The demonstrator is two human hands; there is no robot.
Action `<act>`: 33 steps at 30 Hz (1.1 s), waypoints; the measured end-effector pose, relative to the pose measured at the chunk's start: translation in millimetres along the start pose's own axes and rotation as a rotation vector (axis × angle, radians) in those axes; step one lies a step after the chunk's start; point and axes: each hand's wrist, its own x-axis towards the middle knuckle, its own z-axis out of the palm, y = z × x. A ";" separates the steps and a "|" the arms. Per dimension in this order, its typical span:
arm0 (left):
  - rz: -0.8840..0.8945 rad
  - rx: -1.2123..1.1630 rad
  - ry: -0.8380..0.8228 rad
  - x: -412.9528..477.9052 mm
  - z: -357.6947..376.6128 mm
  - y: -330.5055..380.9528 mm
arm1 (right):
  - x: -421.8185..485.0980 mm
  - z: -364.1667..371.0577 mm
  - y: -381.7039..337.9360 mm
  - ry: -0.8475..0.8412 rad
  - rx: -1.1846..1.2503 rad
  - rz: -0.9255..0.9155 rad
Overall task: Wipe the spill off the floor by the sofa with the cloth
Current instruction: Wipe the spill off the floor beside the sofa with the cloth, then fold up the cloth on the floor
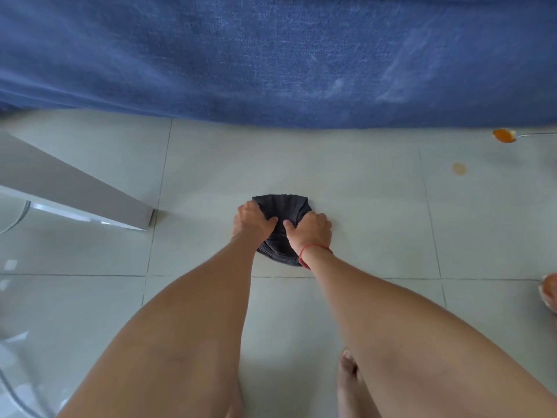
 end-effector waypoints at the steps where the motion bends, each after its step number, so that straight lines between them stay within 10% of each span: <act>1: 0.000 -0.036 -0.014 1.1 -1.0 0.3 | 0.3 -1.3 -5.3 -0.022 0.086 0.017; 6: -0.082 -0.102 -0.092 0.9 -7.1 -2.7 | 4.4 -0.2 -9.6 -0.090 0.398 0.250; 33: -0.161 -0.059 -0.282 -132.2 17.5 -55.9 | -117.5 -3.1 45.0 -0.260 0.138 0.244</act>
